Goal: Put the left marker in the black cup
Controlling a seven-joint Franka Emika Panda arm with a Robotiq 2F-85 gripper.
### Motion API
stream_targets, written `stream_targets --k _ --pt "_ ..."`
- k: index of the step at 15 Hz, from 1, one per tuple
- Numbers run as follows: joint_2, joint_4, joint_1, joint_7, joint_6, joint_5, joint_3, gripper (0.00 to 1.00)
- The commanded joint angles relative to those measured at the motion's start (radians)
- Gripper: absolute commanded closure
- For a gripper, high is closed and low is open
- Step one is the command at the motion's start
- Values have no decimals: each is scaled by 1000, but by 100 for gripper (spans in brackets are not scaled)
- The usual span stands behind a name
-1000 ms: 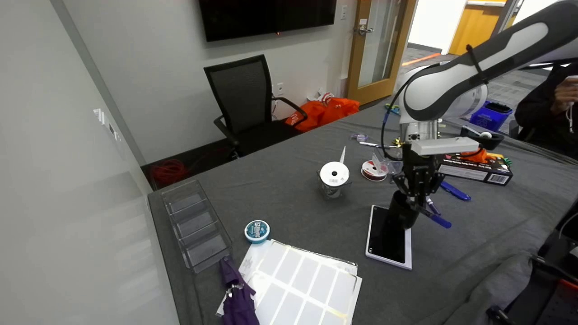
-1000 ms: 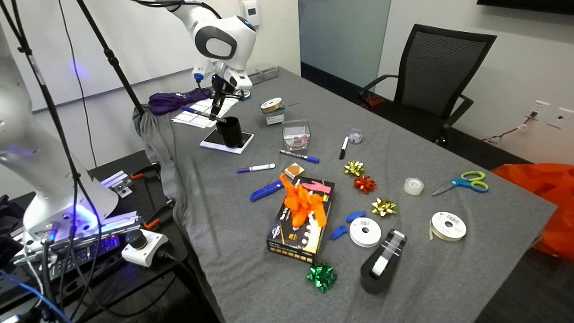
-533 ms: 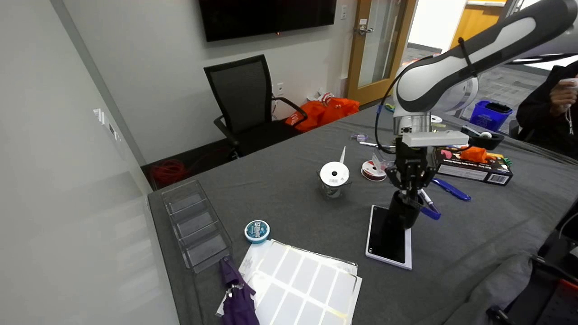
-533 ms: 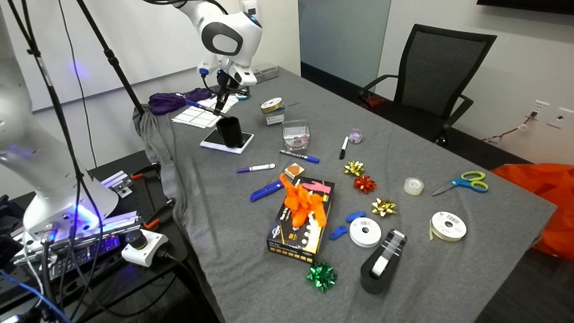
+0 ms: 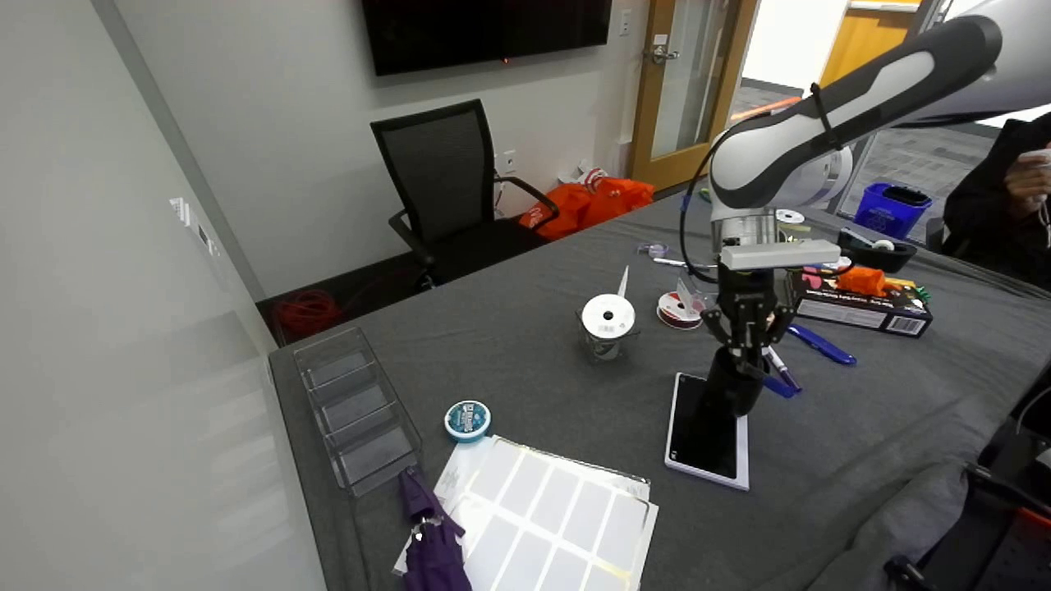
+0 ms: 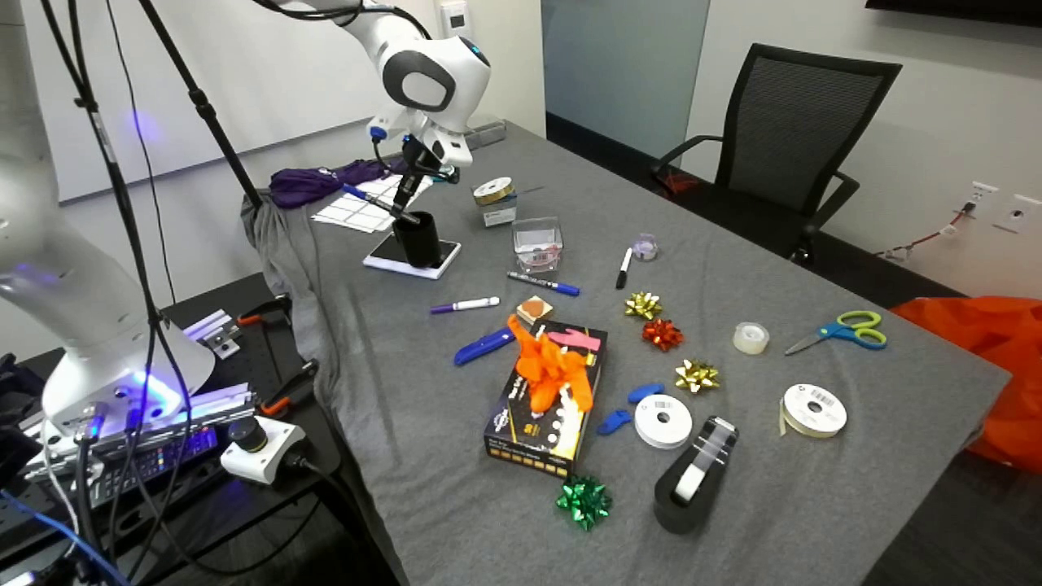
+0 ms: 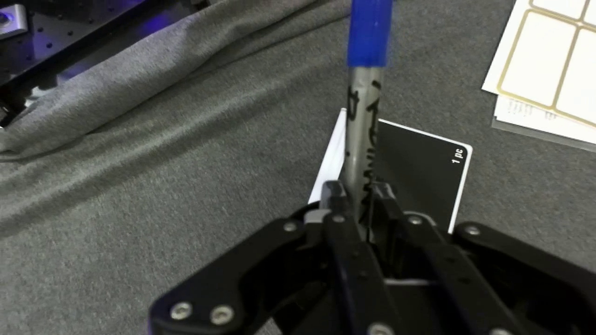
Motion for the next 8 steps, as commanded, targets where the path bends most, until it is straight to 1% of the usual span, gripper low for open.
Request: stream_targets --k 1,8 --pt "40 55 -23 -2 -74 9 -5 96" --pt "71 131 -65 -25 -181 51 -8 96"
